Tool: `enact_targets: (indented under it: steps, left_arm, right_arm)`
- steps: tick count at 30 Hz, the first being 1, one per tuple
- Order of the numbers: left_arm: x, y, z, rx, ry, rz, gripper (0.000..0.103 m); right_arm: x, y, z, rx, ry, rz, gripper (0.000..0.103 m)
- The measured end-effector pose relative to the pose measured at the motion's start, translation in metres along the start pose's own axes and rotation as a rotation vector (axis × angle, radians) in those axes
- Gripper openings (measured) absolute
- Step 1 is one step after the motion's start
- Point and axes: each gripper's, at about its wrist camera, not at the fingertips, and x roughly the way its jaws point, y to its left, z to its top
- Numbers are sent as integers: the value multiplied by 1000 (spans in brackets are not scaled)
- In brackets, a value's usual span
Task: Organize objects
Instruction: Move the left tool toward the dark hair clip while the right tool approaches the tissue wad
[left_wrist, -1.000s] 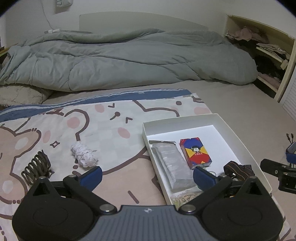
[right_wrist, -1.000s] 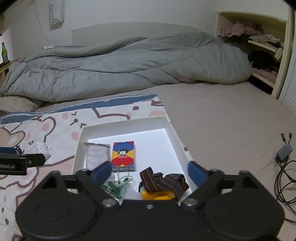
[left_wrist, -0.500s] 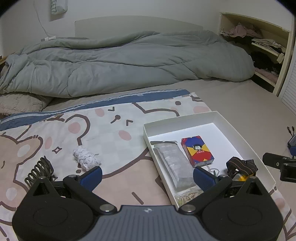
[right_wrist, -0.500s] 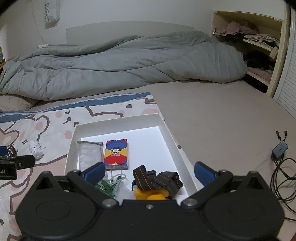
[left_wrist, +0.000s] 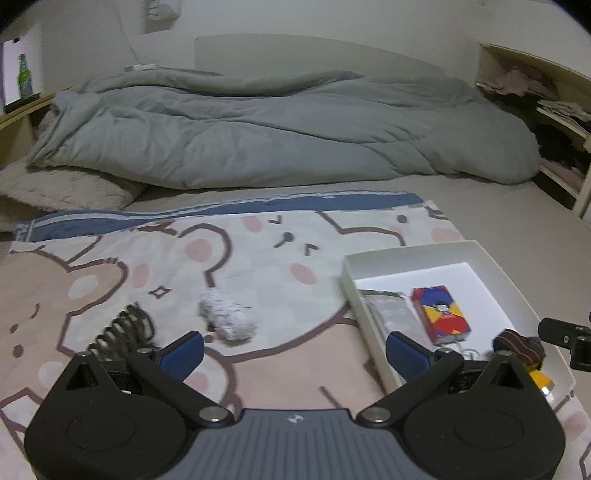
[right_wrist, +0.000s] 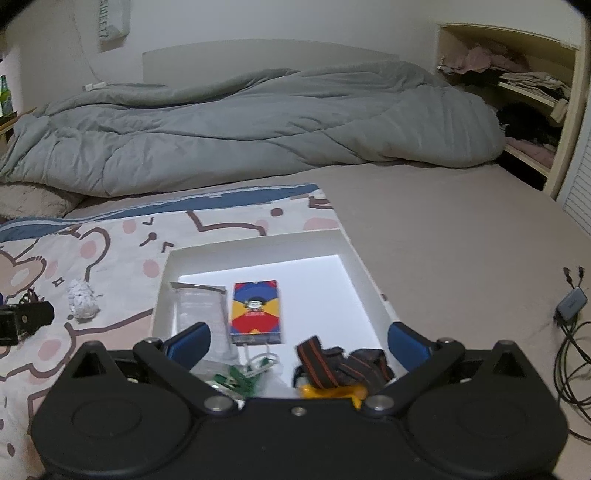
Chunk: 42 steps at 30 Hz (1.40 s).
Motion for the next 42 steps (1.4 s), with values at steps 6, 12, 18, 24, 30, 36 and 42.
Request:
enact_targets:
  steps: [6, 12, 18, 24, 30, 36, 42]
  left_arm:
    - [-5, 27, -2, -15, -9, 45, 103]
    - [-9, 55, -6, -16, -11, 94, 103]
    - [-16, 84, -9, -50, -16, 126, 103]
    - [-20, 110, -12, -77, -22, 160, 103]
    - [-19, 129, -13, -87, -36, 192, 103]
    - [-13, 144, -14, -104, -48, 209, 103]
    - [1, 152, -14, -122, -22, 204, 103]
  right_arm:
    - [5, 27, 7, -16, -1, 31, 103]
    - [7, 58, 12, -44, -3, 66, 103]
    - [10, 93, 14, -83, -3, 104, 103]
    - [12, 126, 15, -116, -7, 144, 103]
    - [14, 149, 16, -122, -23, 190, 103]
    - [21, 169, 14, -157, -38, 246, 103]
    - [34, 179, 13, -164, -40, 259, 103]
